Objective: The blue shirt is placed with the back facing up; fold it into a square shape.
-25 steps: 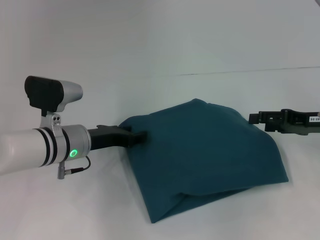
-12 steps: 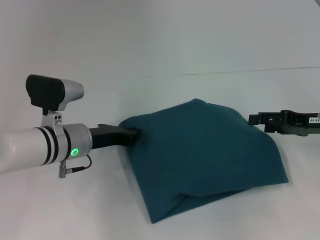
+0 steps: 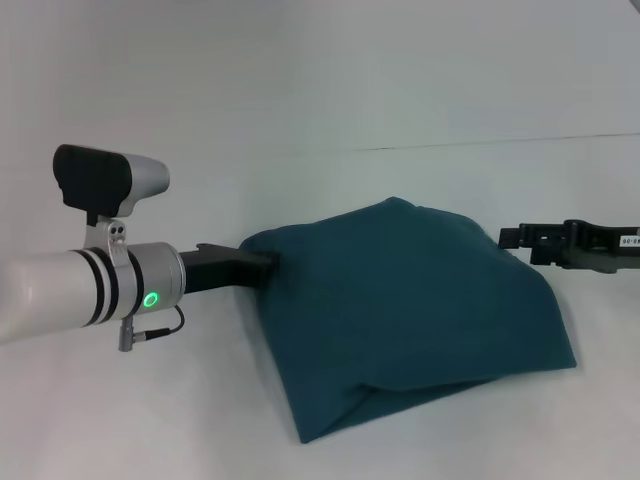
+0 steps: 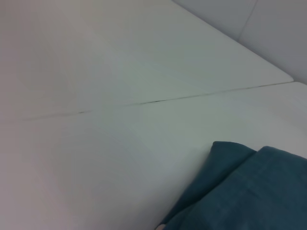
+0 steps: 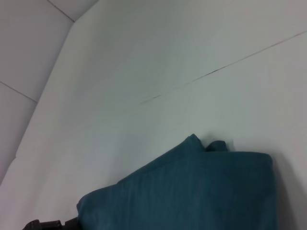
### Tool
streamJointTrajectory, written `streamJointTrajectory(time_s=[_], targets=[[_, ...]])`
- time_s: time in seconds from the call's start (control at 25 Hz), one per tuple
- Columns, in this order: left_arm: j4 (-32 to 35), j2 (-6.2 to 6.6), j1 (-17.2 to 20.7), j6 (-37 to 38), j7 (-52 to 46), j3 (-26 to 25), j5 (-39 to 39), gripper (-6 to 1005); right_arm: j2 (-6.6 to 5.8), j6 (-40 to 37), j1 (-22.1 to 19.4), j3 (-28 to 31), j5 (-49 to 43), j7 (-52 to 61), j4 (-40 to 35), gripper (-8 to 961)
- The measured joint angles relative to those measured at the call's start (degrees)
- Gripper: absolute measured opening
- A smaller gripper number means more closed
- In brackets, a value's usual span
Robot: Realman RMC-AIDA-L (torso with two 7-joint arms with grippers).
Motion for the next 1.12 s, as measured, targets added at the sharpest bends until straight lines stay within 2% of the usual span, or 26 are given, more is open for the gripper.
streamJointTrajectory(time_s=[0.28,0.72,1.12], targets=[[0.2,0.29,-0.5,-2.7,-0.6,-0.4,0.0,-1,0.47,-0.3,0.0,-0.1,0.0,-0.5,0.0,822],[2.3,0.43,-1.0,-6.2,-2.6,-0.4,0.5,-1,0.20,-2.2,-0.7,-0.5,-0.4,-1.7,0.1,823],[3.1,0.77,-1.0,-7.9,-3.0,-0.5,0.6,-2,1.41,1.8,1.7,-0.7,-0.4,-3.0,4.5,802]])
